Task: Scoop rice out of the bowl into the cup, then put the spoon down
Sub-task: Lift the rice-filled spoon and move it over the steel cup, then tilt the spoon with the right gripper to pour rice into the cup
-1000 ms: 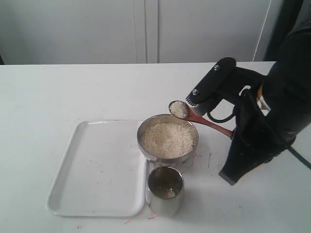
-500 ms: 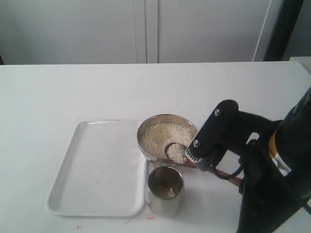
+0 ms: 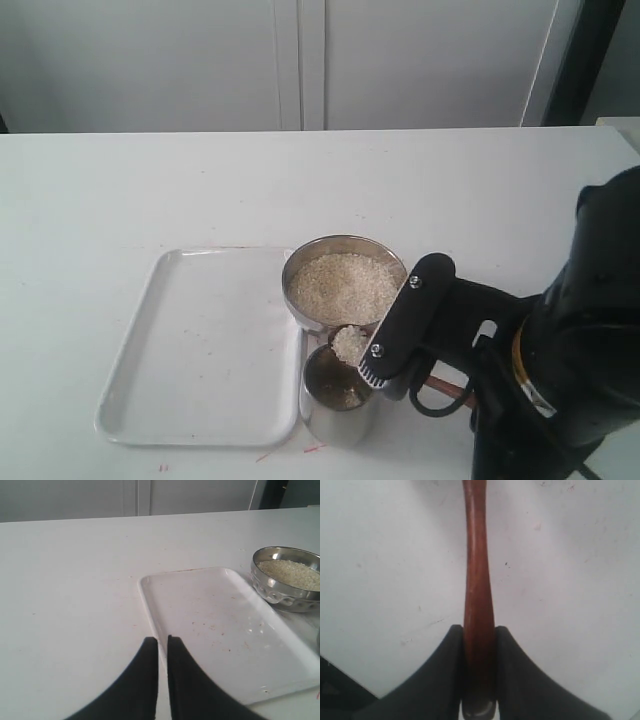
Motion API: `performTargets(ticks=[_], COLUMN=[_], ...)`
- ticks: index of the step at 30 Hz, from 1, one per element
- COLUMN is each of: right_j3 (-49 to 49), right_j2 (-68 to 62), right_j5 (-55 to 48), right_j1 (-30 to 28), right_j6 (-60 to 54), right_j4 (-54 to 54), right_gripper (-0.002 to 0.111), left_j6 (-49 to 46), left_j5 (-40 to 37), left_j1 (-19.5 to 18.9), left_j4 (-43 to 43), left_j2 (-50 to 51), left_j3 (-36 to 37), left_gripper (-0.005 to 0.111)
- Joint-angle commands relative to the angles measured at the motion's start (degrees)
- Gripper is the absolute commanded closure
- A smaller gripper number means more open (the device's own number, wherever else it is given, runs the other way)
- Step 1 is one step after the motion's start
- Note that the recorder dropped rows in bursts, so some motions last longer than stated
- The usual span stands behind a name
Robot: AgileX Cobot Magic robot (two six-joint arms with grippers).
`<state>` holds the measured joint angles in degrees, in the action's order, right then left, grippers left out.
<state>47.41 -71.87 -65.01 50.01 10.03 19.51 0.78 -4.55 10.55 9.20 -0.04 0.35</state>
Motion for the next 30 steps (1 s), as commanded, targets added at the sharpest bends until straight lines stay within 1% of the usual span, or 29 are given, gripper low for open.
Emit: performTargets(ticks=[1, 6, 12, 17, 20, 30], right_j3=[-0.18, -0.18, -0.18, -0.18, -0.18, -0.43], right_j2=[-2.5, -3.94, -3.94, -3.94, -3.94, -3.94], right_j5=[0.94, 1.04, 1.04, 0.46, -0.18, -4.95], right_j1=[0.21, 0.21, 0.49, 4.69, 7.06, 7.59], right_j6=[-2.36, -2.36, -4.38, -4.26, -2.2, 0.87], right_j4=[2.81, 7.46, 8.75, 11.22, 12.2, 17.94], right_gripper=[0.108, 0.108, 0.108, 0.108, 0.108, 0.108], left_j6=[0.28, 0.28, 0.28, 0.28, 0.28, 0.28], left_j5=[0.17, 0.17, 0.17, 0.17, 0.17, 0.17], left_j1=[0.2, 0.2, 0.2, 0.2, 0.2, 0.2], left_j4=[0.58, 0.58, 0.58, 0.58, 0.58, 0.58], left_j2=[0.04, 0.04, 0.04, 0.04, 0.04, 0.04], left_j3=[-0.35, -0.35, -0.35, -0.35, -0.35, -0.35], left_gripper=[0.092, 0.092, 0.092, 0.092, 0.092, 0.092])
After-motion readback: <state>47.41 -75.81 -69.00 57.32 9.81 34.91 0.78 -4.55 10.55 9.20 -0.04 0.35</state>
